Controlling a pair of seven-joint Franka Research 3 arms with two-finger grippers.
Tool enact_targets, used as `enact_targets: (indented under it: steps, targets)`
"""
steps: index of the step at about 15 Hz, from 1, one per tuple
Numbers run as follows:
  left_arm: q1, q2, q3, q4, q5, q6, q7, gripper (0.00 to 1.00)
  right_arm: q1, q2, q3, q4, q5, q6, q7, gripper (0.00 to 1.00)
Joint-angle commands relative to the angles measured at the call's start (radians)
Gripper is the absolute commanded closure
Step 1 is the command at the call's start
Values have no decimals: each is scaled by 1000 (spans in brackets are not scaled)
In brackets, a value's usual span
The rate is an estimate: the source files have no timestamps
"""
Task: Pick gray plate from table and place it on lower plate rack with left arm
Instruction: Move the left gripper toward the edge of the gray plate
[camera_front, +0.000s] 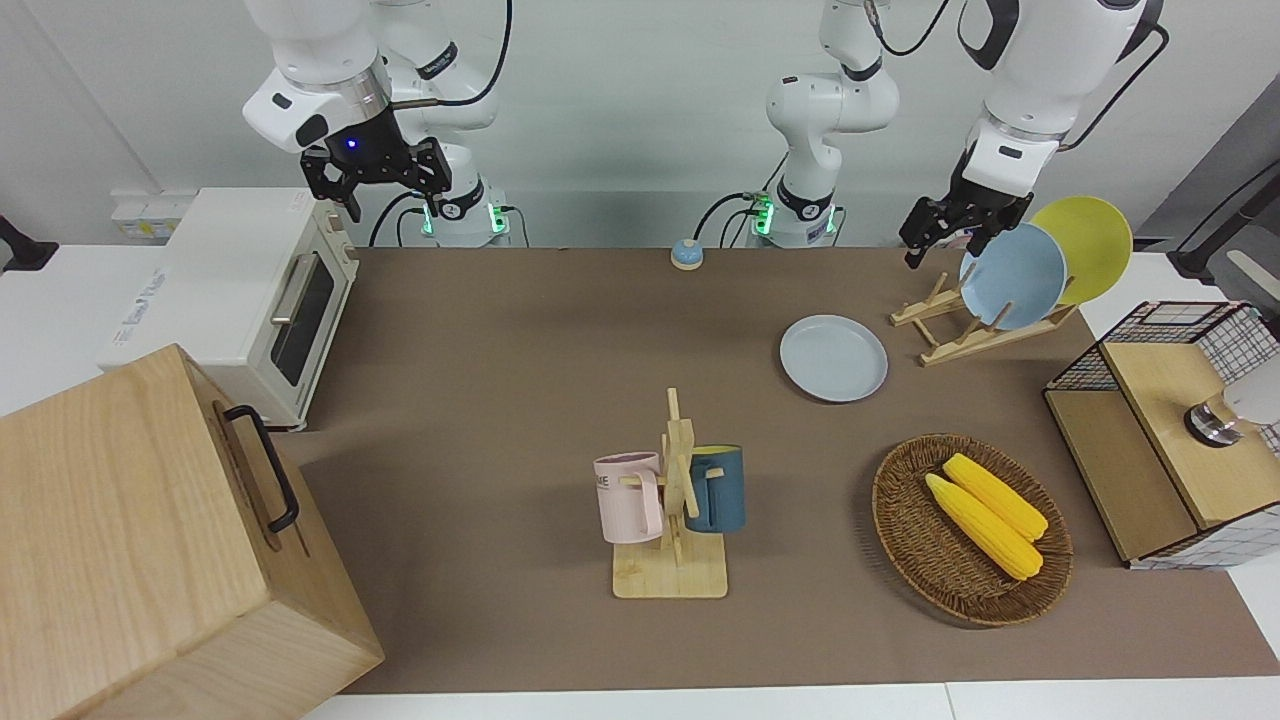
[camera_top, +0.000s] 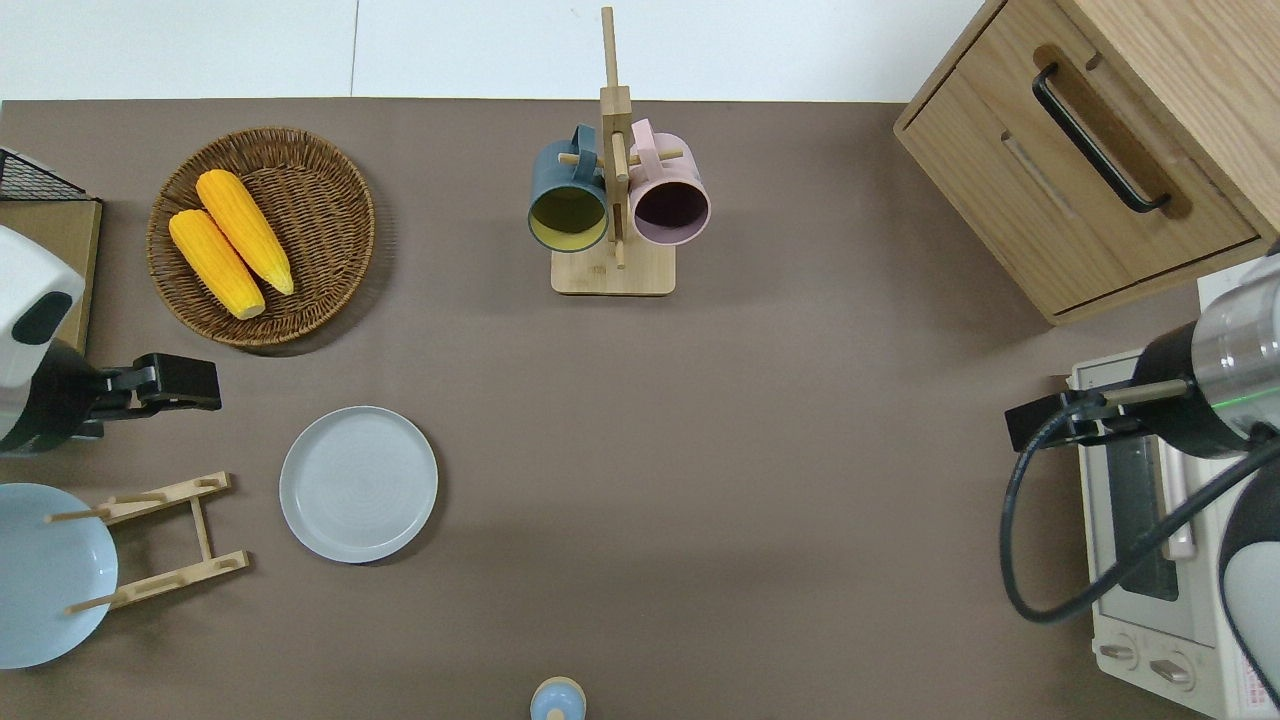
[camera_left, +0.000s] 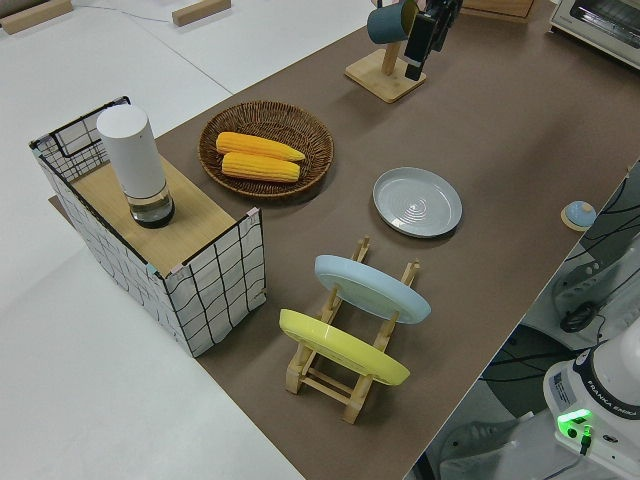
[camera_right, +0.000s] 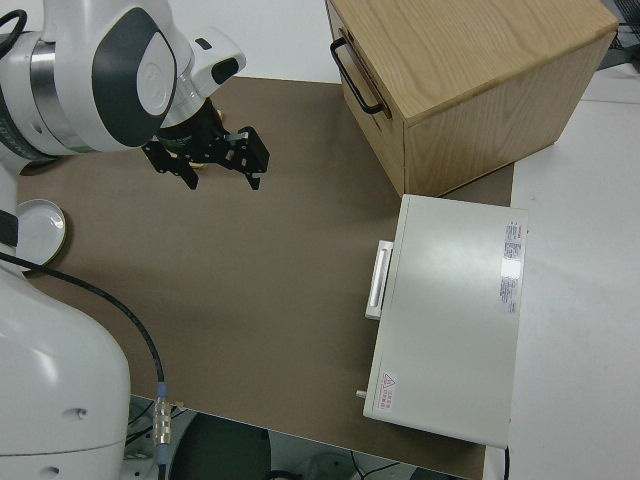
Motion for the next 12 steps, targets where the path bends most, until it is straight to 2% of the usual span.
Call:
enact_targets:
  steps: [1, 6, 12]
  targets:
    - [1, -16, 7, -33, -7, -18, 5, 2, -15, -5, 7, 6, 4, -15, -3, 11]
    - [1, -15, 7, -50, -7, -18, 6, 2, -15, -5, 7, 6, 4, -15, -3, 13]
    - [4, -23, 7, -146, -7, 40, 20, 2, -15, -5, 7, 6, 4, -15, -3, 11]
